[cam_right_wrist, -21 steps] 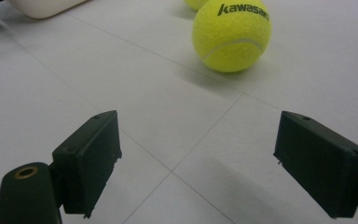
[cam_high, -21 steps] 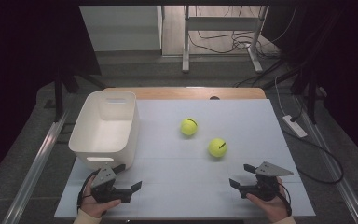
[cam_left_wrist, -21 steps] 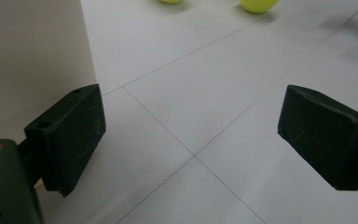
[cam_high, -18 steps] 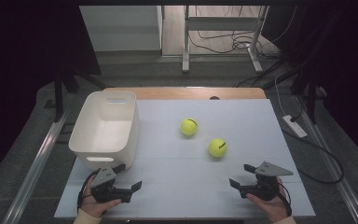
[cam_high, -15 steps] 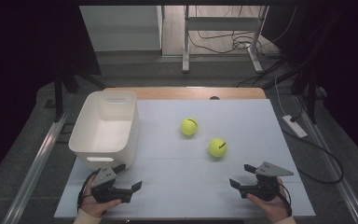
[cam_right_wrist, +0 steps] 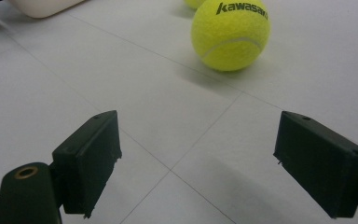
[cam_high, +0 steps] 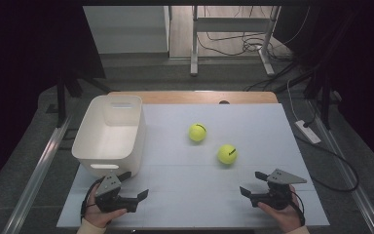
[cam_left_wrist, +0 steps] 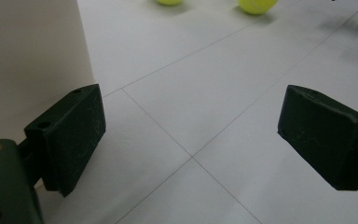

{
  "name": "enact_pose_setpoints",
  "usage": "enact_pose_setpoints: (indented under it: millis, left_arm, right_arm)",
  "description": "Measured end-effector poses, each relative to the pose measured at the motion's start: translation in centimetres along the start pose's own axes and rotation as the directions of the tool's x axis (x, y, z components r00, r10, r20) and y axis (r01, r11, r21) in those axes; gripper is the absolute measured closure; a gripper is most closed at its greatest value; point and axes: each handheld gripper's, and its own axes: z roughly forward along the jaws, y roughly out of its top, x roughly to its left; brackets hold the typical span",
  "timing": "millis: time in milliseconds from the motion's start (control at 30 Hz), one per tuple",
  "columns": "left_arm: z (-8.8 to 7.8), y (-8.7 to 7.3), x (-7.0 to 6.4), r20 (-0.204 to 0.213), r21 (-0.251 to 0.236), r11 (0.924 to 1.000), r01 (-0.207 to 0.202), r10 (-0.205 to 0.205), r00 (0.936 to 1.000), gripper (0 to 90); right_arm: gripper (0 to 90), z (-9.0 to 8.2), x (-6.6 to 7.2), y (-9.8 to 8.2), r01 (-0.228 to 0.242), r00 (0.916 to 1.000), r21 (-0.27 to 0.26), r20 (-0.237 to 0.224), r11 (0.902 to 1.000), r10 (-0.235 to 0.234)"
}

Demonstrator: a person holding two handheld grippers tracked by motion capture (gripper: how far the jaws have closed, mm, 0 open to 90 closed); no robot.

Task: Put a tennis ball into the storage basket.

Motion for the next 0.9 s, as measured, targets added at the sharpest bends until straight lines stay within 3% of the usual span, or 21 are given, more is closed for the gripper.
enact_pose_setpoints:
  millis: [900]
  left_arm:
    - [1.0,1.6,-1.4,0.017,0.015,0.9999,-0.005,0.005,0.9998,8.7]
  right_arm:
    - [14.1,0.0,0.0,0.1,0.002,1.0000,-0.002,-0.005,1.0000,-0.002]
